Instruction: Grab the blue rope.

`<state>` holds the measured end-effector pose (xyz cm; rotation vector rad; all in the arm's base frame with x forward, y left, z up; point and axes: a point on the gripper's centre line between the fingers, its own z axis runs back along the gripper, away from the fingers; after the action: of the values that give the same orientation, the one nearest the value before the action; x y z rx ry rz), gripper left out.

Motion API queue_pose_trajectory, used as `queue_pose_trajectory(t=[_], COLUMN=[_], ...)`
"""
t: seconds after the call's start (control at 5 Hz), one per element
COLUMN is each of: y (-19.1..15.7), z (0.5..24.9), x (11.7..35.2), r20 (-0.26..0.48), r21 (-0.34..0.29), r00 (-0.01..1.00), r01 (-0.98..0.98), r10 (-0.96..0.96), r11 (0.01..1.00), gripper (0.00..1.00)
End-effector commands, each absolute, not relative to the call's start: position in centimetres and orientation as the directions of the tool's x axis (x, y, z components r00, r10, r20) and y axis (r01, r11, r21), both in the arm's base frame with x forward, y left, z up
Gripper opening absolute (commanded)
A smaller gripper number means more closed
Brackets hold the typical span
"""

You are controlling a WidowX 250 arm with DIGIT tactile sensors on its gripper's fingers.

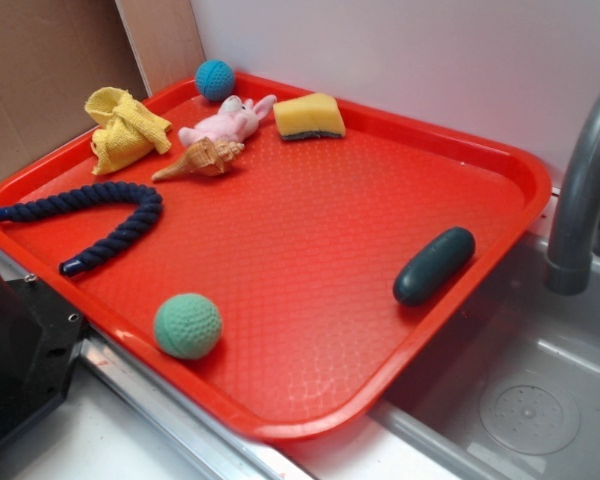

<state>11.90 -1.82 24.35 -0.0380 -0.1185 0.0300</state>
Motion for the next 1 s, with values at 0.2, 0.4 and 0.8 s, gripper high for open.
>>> queue_pose_trajectory(t=[0.2, 0.4, 0.8], y=[1.4, 2.8, 3.6], z=[19.9, 15.9, 7.7], x=[11.8, 11.7, 12.6], r20=[0.106, 0.092, 0.039], r21=[0.035, 0.076, 0.035], r00=[0.982, 0.984, 0.996], r01=[-0.162, -0.162, -0.078], r10=[0.157, 0.154, 0.076], r11=[0.986, 0.984, 0.996], gripper=[1.00, 1.00, 1.00])
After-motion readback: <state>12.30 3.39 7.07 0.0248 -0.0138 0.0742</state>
